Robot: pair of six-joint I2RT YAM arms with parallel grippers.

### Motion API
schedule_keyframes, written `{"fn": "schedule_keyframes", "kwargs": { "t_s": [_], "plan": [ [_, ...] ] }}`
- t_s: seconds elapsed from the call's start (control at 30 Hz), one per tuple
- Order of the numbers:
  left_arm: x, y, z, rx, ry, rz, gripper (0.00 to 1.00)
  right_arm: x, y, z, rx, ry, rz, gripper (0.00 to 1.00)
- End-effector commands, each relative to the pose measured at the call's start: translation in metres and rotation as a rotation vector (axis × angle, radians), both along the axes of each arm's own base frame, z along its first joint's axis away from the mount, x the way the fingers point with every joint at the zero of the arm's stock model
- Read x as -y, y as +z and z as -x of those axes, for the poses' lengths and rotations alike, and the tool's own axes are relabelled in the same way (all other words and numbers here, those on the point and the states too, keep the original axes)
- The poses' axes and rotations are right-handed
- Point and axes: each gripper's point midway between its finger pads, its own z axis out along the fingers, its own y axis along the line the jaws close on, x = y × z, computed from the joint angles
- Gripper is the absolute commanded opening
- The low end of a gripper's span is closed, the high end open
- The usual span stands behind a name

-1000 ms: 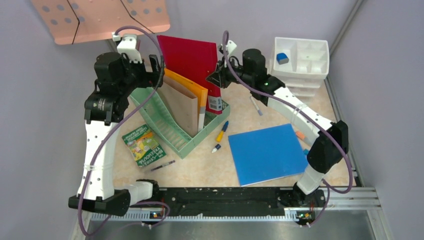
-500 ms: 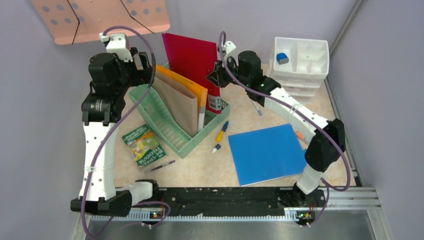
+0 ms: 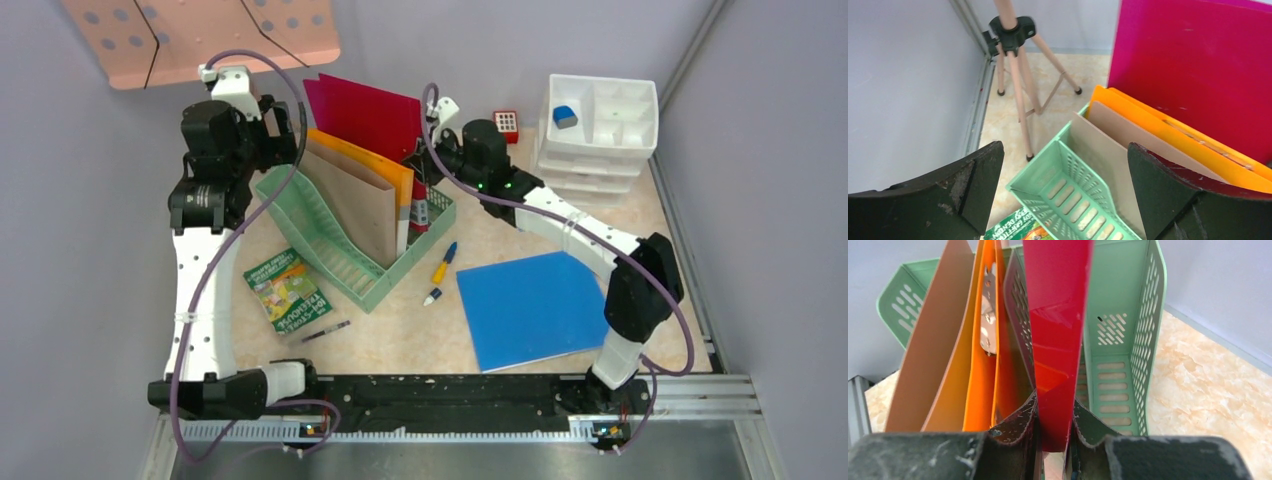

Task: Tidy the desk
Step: Place the folder in the storage box.

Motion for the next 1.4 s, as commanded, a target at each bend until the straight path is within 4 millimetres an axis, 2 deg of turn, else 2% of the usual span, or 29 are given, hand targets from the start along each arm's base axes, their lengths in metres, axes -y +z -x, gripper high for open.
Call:
{"fn": "schedule_keyframes", "kwargs": {
  "t_s": [0.0, 0.1, 0.2, 0.27, 0.37, 0.57, 0.73, 0.87, 1.13, 1.37],
  "plan": [
    [-0.026, -0.007, -0.012, -0.009, 0.062, -0.053, 0.99, -0.001, 0.021, 0.006, 0.108, 0.003, -0.096, 0.0],
    [-0.035, -0.016, -0.016, -0.029, 0.078, -0.064, 0.99, 0.004, 0.011, 0.013, 0.134, 0.012, -0.106, 0.0],
    [-0.042, -0.024, -0.021, -0.046, 0.089, -0.065, 0.99, 0.01, 0.017, 0.019, 0.191, 0.015, -0.123, 0.0],
    [-0.046, -0.033, -0.024, -0.069, 0.092, -0.051, 0.99, 0.016, 0.014, 0.024, 0.222, 0.014, -0.123, 0.0],
    [-0.047, -0.043, -0.031, -0.098, 0.073, -0.035, 0.99, 0.021, 0.02, 0.03, 0.258, 0.015, -0.142, 0.0],
    [-0.033, -0.06, -0.04, -0.16, -0.033, -0.013, 0.99, 0.02, 0.037, 0.033, 0.266, 0.025, -0.187, 0.0],
    [-0.036, -0.081, -0.042, -0.238, -0.039, -0.026, 0.97, 0.017, 0.045, 0.03, 0.275, 0.028, -0.19, 0.0],
    [-0.035, -0.101, -0.04, -0.289, -0.064, -0.043, 0.92, 0.014, 0.048, 0.029, 0.264, 0.034, -0.198, 0.0],
    [-0.023, -0.13, -0.031, -0.385, -0.151, -0.037, 0.72, 0.006, 0.06, 0.024, 0.259, 0.051, -0.197, 0.0],
    [-0.019, -0.145, -0.026, -0.425, -0.184, -0.035, 0.65, 0.001, 0.065, 0.024, 0.257, 0.068, -0.207, 0.0]
  ]
}}
